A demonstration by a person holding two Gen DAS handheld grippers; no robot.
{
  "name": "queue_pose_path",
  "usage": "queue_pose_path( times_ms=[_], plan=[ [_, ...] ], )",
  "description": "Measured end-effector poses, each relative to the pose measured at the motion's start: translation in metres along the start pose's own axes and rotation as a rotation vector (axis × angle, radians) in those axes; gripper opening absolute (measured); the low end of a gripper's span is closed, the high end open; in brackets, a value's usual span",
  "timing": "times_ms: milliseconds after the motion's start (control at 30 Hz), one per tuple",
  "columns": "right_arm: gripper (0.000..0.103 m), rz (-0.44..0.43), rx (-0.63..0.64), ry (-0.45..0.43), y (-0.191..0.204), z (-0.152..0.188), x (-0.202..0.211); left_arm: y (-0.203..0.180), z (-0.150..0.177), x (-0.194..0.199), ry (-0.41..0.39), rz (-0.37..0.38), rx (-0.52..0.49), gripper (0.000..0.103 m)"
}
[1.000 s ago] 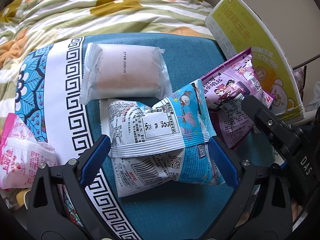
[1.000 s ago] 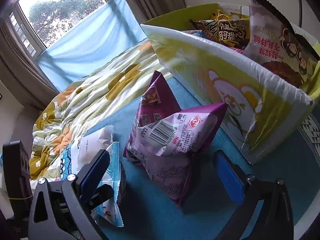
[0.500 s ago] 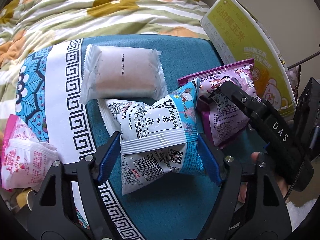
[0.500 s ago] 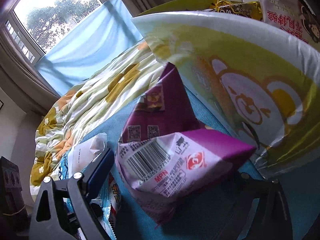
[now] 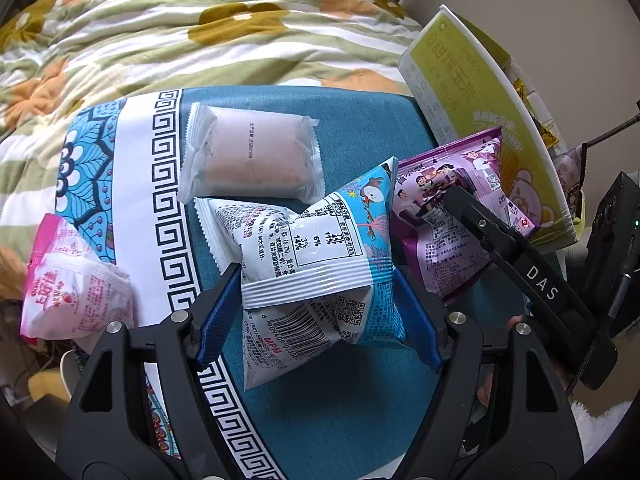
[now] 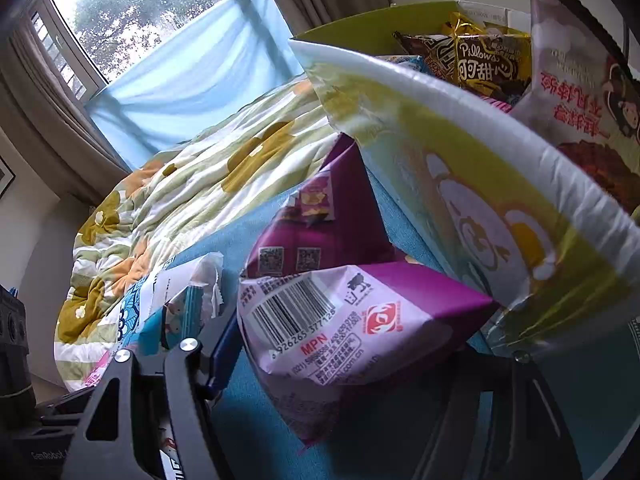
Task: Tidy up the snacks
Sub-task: 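Lift both bags over the box and open both tools to drop them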
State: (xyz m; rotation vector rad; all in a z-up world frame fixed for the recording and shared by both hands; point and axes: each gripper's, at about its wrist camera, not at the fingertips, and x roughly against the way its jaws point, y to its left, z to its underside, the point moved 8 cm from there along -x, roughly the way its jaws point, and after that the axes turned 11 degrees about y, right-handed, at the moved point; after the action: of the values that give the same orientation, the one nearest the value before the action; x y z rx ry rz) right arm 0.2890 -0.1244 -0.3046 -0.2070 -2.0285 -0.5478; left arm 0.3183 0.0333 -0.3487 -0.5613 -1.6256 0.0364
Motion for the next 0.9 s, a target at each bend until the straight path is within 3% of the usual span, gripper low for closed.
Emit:
queue_pose_path(
  times_ms=[500,733,900],
  plan=[
    [0.066,-0.019,0.154,-0.072,0.027,-0.021,0.09,-0.036,-0.007,0.095,-0.146,-0.042,0.007,0.072],
    [0.066,-0.017,0.242,-0.17,0.034,-0.065,0.159,-0.087,-0.043,0.14,-0.24,-0.052,-0.047,0.072],
    [0.066,0.01,0.261,-0.226,0.006,-0.114,0.196,-0.143,-0.079,0.149,-0.293,-0.046,-0.08,0.072]
  ],
)
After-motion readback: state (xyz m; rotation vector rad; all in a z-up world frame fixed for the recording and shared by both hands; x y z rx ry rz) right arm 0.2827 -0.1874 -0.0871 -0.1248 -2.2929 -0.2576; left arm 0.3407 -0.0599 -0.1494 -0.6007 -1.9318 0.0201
